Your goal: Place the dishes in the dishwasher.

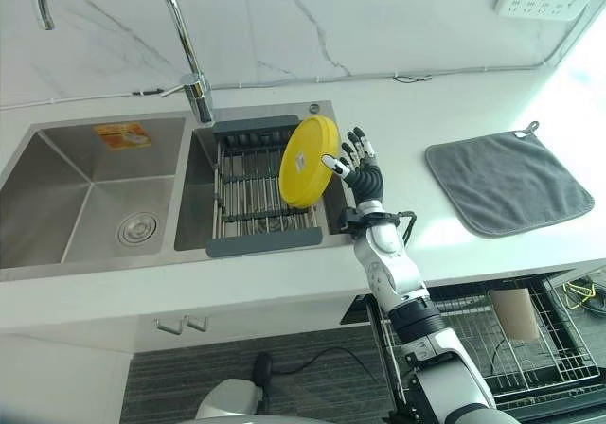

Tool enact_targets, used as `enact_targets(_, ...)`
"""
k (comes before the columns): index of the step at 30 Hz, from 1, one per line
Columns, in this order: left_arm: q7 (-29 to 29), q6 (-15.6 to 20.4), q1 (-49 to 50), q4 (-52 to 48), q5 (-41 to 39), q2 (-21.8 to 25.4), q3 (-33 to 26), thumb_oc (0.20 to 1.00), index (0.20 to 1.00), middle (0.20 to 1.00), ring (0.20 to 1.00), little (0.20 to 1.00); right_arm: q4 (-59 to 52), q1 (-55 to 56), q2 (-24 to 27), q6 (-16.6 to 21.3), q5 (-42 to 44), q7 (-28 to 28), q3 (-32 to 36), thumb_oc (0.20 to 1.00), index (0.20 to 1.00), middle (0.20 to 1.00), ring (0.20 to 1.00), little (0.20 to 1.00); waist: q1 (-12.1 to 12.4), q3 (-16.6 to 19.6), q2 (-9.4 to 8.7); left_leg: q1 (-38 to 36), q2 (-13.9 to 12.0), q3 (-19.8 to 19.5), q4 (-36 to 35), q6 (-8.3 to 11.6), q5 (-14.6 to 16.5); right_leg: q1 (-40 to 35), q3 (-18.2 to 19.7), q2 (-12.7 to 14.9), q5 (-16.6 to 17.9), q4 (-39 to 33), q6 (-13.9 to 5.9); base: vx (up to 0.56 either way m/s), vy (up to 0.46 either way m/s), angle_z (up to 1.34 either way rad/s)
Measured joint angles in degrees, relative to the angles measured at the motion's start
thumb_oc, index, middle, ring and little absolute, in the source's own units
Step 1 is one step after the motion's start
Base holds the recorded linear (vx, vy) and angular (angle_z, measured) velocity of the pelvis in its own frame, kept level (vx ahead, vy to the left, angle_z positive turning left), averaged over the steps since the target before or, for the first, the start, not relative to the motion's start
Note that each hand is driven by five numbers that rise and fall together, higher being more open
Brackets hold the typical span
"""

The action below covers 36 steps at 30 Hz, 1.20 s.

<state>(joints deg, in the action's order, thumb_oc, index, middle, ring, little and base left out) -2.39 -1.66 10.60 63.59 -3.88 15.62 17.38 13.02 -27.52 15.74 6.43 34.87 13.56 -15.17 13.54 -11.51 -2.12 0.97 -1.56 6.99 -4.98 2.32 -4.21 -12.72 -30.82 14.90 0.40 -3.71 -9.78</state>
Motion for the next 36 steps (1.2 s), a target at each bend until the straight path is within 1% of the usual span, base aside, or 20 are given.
enact_targets(6, -0.3, -1.6, 0.4, 2.7, 0.0, 0.0, -1.8, 1.000, 1.000, 1.000, 1.000, 1.000, 0.0, 0.0, 0.0, -0.7, 0.0, 0.2, 0.1, 1.000, 1.000, 1.000, 1.000, 1.000, 0.8, -0.2, 0.32, 0.4, -0.1, -0.1, 0.0, 0.28, 0.2, 0.0, -0.2, 0.0, 0.0, -0.2, 0.06, 0.00, 0.002, 0.01)
enact_targets(8, -0.3, -2.1, 0.1, 2.6, 0.0, 0.0, -2.4, 1.000, 1.000, 1.000, 1.000, 1.000, 0.0, 0.0, 0.3, -1.0, 0.1, 0.8, 0.1, 1.000, 1.000, 1.000, 1.000, 1.000, 0.8, -0.2, 0.41, 1.1, -0.1, 0.0, 0.0, 0.07, 0.3, 0.0, -1.2, 0.0, -0.1, -0.4, 0.08, 0.01, 0.016, 0.19)
enact_targets(10, -0.2, -2.3, 0.2, 2.9, 0.0, -0.2, -3.8, 1.000, 1.000, 1.000, 1.000, 1.000, 0.0, 0.0, 0.2, -1.0, 0.2, 1.1, 0.2, 1.000, 1.000, 1.000, 1.000, 1.000, 1.0, -0.3, 0.45, 1.2, 0.5, -0.1, 0.0, -0.01, 0.1, 0.0, -1.4, 0.5, 0.0, 0.0, 0.09, 0.02, 0.078, 0.16)
enact_targets(16, -0.2, -2.3, 0.2, 2.8, -0.1, -0.2, -4.0, 1.000, 1.000, 1.000, 1.000, 1.000, 0.0, -0.2, -0.1, -0.8, 0.2, 2.4, 1.2, 1.000, 1.000, 1.000, 1.000, 1.000, 0.8, -0.6, 1.10, 0.8, 1.0, -0.3, 0.0, -0.58, 0.6, 0.3, -1.4, 1.8, 0.0, 2.2, 0.10, 0.02, 0.028, 0.04)
enact_targets(18, -0.2, -2.3, 0.2, 2.6, -1.8, -0.2, -3.7, 1.000, 1.000, 1.000, 1.000, 1.000, 0.0, -0.3, -0.1, -0.8, 0.8, 2.5, 1.6, 1.000, 1.000, 1.000, 1.000, 1.000, 0.8, -0.5, 1.21, 0.8, 1.0, -0.4, 0.0, -0.84, 0.4, 0.7, -1.4, 1.9, 0.0, 3.0, 0.10, 0.00, 0.000, 0.00)
enact_targets(20, -0.2, -2.3, 0.2, 2.5, -2.0, -0.2, -3.7, 1.000, 1.000, 1.000, 1.000, 1.000, 0.0, -0.3, -0.3, -0.8, 1.3, 2.9, 2.3, 1.000, 1.000, 1.000, 1.000, 1.000, 0.9, -0.5, 1.34, 0.9, 0.9, -0.6, 0.0, -1.31, 0.0, 1.1, -1.4, 1.9, 0.0, 3.3, 0.10, 0.00, -0.006, 0.02)
enact_targets(22, -0.2, -2.3, 0.2, 2.6, -2.0, -0.2, -3.7, 1.000, 1.000, 1.000, 1.000, 1.000, 0.0, -0.3, -0.3, -0.8, 1.7, 3.4, 2.3, 1.000, 1.000, 1.000, 1.000, 1.000, 0.9, -0.5, 1.70, 0.9, 0.9, -0.6, 0.0, -1.22, -0.1, 1.1, -1.4, 1.9, -0.1, 3.1, 0.10, 0.00, -0.009, -0.02)
enact_targets(24, -0.2, -2.3, 0.2, 2.6, -2.2, -0.3, -3.7, 1.000, 1.000, 1.000, 1.000, 1.000, 0.0, -0.3, -0.3, -0.8, 2.3, 3.8, 2.3, 1.000, 1.000, 1.000, 1.000, 1.000, 0.9, -0.6, 2.64, 1.0, 0.8, -0.3, 0.0, -0.84, -0.1, 1.1, -1.3, 1.7, -0.1, 2.6, 0.08, 0.01, -0.024, -0.07)
enact_targets(26, -0.3, -2.3, 0.4, 2.4, -2.2, -0.3, -3.5, 1.000, 1.000, 1.000, 1.000, 1.000, 0.0, -0.3, -0.8, -0.8, 2.3, 3.8, 2.3, 1.000, 1.000, 1.000, 1.000, 1.000, 0.8, -0.6, 2.98, 1.1, 0.8, 0.0, 0.0, -0.69, 0.0, 1.1, -1.2, 1.7, -0.1, 2.2, 0.16, 0.03, -0.017, -0.06)
enact_targets(32, -0.3, -2.4, 0.4, 2.1, -2.2, -0.4, -3.3, 1.000, 1.000, 1.000, 1.000, 1.000, 0.0, -0.2, -2.2, -0.8, 2.3, 4.5, 2.2, 1.000, 1.000, 1.000, 1.000, 1.000, 0.7, -0.5, 3.12, 1.1, 0.8, 0.0, 0.0, -0.80, 0.0, 1.1, -1.2, 1.7, -0.1, 2.0, 0.16, 0.01, -0.004, -0.01)
enact_targets(36, -0.3, -2.8, 0.4, 2.1, -2.3, -0.4, -3.3, 1.000, 1.000, 1.000, 1.000, 1.000, 0.0, -0.2, -2.3, -0.8, 2.3, 4.6, 2.1, 1.000, 1.000, 1.000, 1.000, 1.000, 0.6, -0.5, 3.19, 1.1, 0.8, 0.0, 0.0, -0.70, -0.1, 1.2, -1.2, 1.7, -0.1, 2.0, 0.17, 0.00, 0.000, 0.00)
